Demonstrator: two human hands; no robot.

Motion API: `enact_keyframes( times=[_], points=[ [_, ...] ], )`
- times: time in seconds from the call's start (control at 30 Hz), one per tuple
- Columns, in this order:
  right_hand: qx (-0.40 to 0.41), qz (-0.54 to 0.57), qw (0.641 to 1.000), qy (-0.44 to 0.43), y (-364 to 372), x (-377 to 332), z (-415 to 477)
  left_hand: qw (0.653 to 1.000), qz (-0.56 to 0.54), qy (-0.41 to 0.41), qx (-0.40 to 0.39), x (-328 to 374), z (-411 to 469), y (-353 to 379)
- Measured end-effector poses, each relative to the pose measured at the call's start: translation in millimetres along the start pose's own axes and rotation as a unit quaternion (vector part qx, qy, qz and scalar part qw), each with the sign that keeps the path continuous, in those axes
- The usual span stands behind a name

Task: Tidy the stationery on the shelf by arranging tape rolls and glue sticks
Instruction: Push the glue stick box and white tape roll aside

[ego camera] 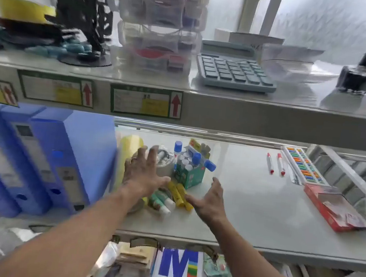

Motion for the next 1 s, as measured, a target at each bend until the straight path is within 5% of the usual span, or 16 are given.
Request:
enact_keyframes(
  times=[0.23,0.57,1.0],
  points=[
    [0.040,0.062,0.997,-0.001,17,6,66,0.993,0.013,-0.046,-0.108,-19,64,25],
    [0.022,0.090,0.995,-0.024,36,13,95,0.998,0.028,-0.049,-0.036,-22,77,31],
    [0.110,0.044,0.992,-0.040,59,10,74,0.996,0.055,-0.037,-0.060,-23,85,28]
  ],
)
Point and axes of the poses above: each hand's wrist, its own z-axis towards the middle knuckle, its own y-axis out of the palm, x = y × z, the point moved 3 cm from there along z, towards the middle knuckle, and after that the axes turned 9 degrees about -x, right-handed, at the moved point
